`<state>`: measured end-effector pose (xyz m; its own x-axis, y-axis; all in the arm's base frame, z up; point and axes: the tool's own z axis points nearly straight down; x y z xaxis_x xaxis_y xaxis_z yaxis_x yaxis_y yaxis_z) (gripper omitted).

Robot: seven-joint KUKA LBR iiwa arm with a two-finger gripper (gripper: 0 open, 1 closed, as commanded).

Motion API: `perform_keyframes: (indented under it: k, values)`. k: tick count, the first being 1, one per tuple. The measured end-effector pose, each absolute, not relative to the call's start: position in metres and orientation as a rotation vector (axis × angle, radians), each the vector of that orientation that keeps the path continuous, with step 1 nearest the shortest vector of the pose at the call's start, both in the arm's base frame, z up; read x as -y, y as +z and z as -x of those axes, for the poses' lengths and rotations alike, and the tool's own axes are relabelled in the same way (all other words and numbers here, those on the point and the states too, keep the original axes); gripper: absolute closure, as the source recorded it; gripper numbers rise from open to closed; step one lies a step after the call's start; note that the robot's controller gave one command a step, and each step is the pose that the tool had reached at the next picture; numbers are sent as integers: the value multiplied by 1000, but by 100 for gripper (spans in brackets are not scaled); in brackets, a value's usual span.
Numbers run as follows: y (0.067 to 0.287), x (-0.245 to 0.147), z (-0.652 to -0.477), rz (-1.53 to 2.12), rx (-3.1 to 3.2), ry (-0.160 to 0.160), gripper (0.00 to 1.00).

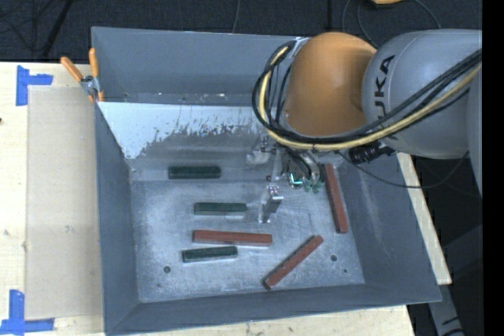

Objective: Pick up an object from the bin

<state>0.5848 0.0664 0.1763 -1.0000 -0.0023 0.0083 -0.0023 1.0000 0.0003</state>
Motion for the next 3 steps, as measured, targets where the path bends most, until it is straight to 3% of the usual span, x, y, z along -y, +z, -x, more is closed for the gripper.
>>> perform_keyframes:
  k: [1,2,3]
  values:
    - [180,-66,-587,-2,3141,-1,0]
    - [77,-84,-590,-67,3144,-2,100]
    - [77,-84,-590,-66,3144,-3,100]
